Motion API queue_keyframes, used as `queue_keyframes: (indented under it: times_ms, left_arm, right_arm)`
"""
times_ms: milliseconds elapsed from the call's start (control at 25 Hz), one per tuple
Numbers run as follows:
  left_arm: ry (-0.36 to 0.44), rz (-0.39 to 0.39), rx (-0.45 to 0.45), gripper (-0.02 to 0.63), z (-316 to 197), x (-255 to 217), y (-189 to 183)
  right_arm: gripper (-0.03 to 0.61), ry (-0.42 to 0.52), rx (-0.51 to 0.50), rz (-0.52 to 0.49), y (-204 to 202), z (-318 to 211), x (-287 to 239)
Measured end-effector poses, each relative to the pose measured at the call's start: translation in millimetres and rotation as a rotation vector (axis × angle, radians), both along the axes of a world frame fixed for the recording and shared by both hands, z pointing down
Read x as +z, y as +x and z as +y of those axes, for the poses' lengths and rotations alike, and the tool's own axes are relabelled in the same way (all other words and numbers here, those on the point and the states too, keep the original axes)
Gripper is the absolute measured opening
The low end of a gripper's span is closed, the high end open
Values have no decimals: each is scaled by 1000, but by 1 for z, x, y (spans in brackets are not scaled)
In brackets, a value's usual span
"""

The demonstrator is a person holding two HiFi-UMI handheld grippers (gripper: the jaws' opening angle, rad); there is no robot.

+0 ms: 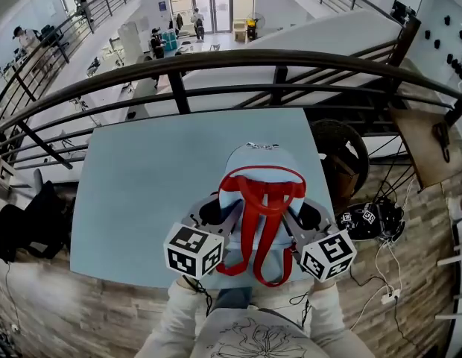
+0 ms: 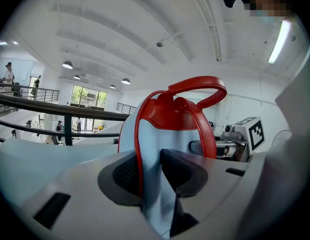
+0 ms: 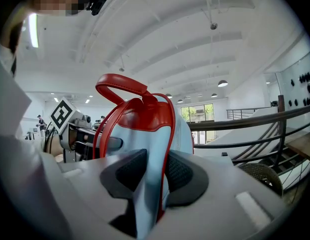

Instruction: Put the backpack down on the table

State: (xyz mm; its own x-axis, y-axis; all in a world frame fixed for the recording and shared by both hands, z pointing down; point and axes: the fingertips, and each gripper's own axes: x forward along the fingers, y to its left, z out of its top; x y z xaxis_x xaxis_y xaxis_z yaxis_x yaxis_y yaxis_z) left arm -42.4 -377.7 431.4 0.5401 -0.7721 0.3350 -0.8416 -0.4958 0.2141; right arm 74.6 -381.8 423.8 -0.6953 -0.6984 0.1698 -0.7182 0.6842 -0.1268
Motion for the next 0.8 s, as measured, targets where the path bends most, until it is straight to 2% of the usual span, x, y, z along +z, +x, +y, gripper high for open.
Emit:
queue_keyframes:
  times_ms: [440,800]
  left_arm:
    - [-91,-6,25,121,-37,45,-8]
    - [-127,-30,38,121,-55,71,-12]
  right_arm:
    - [121,-97,12,47,-8,-37,45]
    - [123,-144,7,89,-12,-56,72]
